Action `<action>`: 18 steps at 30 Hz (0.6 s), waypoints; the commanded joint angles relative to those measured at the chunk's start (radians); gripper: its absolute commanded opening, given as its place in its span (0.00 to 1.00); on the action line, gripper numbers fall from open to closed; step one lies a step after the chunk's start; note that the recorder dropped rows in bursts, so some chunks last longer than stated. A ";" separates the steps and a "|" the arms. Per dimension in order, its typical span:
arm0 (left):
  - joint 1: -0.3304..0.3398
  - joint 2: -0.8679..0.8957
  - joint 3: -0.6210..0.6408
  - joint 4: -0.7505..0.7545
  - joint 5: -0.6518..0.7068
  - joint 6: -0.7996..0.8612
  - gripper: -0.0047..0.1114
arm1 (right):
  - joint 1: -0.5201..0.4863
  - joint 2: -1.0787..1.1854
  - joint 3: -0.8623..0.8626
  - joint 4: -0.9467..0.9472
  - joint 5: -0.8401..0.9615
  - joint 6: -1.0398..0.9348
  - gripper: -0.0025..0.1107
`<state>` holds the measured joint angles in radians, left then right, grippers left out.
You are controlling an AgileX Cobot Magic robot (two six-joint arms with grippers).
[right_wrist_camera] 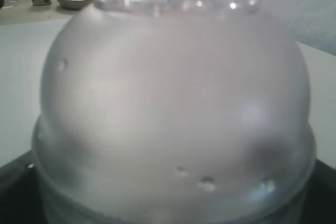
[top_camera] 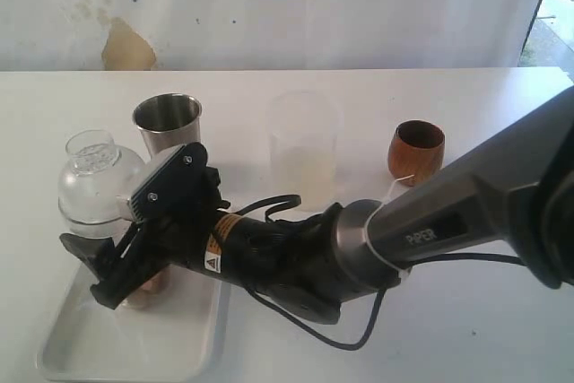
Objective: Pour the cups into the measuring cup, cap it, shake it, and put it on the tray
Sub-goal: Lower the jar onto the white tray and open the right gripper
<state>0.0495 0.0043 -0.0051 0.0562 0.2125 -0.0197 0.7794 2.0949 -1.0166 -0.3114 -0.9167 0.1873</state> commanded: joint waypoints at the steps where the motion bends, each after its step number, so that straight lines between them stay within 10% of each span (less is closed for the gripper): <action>1: -0.002 -0.004 0.005 0.004 -0.010 -0.001 0.04 | -0.001 -0.011 -0.008 0.005 -0.042 -0.011 0.77; 18: -0.002 -0.004 0.005 0.004 -0.010 -0.001 0.04 | -0.001 -0.011 -0.008 0.031 -0.026 0.057 0.93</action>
<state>0.0495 0.0043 -0.0051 0.0562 0.2125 -0.0197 0.7794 2.0930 -1.0185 -0.2881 -0.9351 0.2325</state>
